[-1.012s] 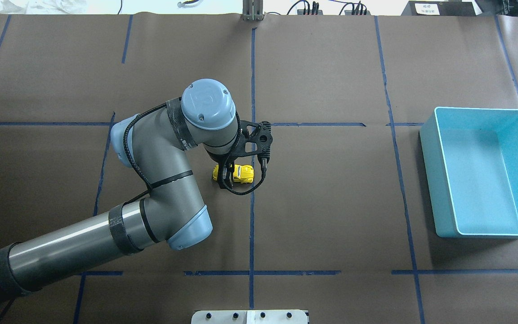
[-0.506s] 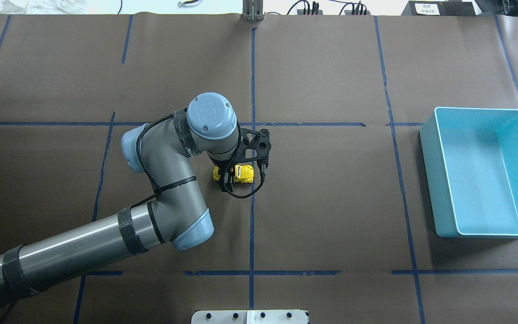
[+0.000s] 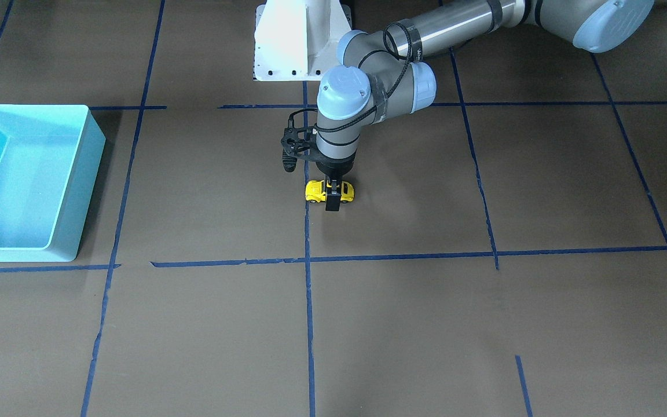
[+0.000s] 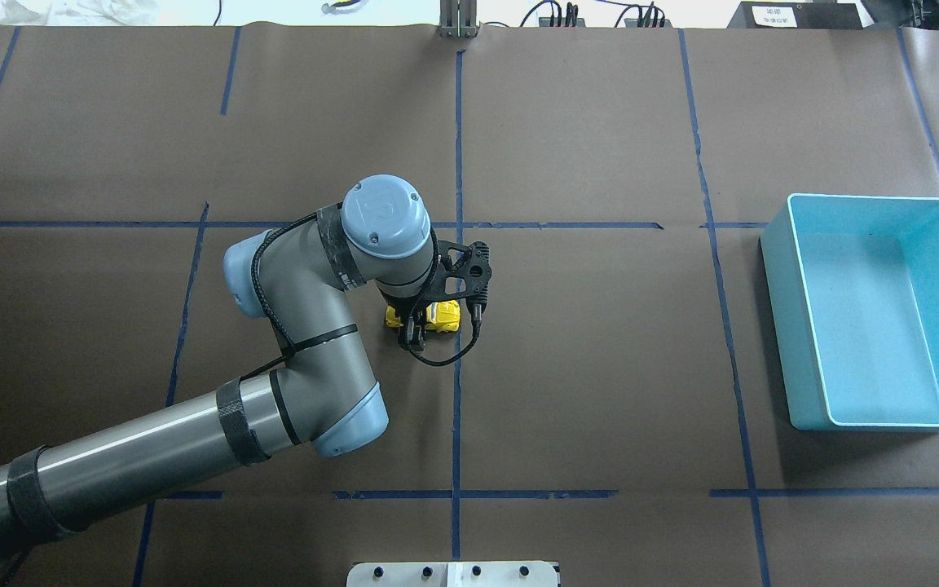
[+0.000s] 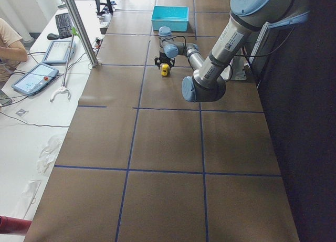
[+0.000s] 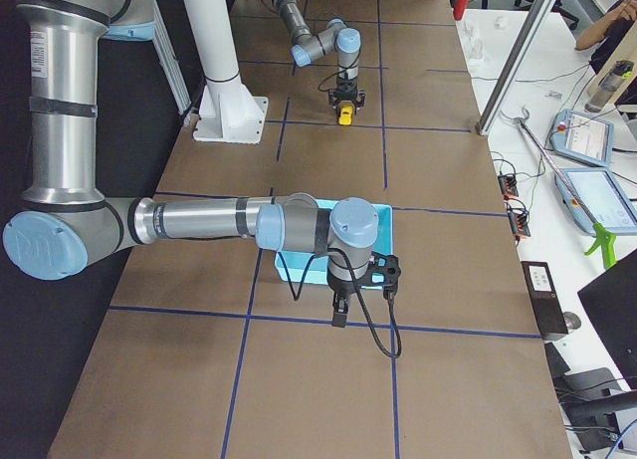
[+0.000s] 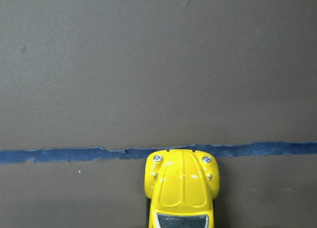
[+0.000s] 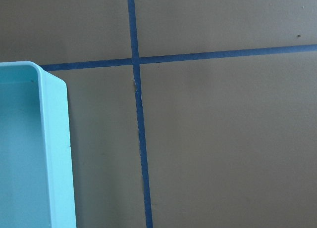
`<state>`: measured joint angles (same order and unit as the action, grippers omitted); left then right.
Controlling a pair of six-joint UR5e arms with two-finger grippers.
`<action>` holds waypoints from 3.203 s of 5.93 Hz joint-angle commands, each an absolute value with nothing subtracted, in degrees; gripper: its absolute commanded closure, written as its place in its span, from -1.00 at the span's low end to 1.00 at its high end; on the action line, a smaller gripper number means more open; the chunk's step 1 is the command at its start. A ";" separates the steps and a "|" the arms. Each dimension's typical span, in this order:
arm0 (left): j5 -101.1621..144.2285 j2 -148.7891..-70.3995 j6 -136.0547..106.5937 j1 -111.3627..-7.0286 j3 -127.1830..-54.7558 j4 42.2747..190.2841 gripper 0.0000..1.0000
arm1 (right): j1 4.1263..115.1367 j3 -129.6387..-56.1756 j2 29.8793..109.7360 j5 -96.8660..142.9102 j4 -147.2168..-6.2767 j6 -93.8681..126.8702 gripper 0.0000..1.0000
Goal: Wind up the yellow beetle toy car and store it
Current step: 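Press the yellow car against the table with the left gripper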
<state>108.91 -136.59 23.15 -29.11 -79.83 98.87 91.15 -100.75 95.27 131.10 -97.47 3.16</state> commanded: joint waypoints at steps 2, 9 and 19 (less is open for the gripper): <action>110.21 -136.67 23.03 -29.53 -80.68 98.35 0.55 | 91.14 -100.72 95.27 131.22 -97.47 3.16 -1.00; 109.60 -138.69 23.38 -29.27 -78.14 102.99 0.88 | 91.23 -101.25 95.36 130.78 -97.47 3.08 -1.00; 109.95 -137.11 23.55 -30.15 -77.43 105.12 0.88 | 92.02 -101.08 95.89 130.96 -97.91 3.69 -1.00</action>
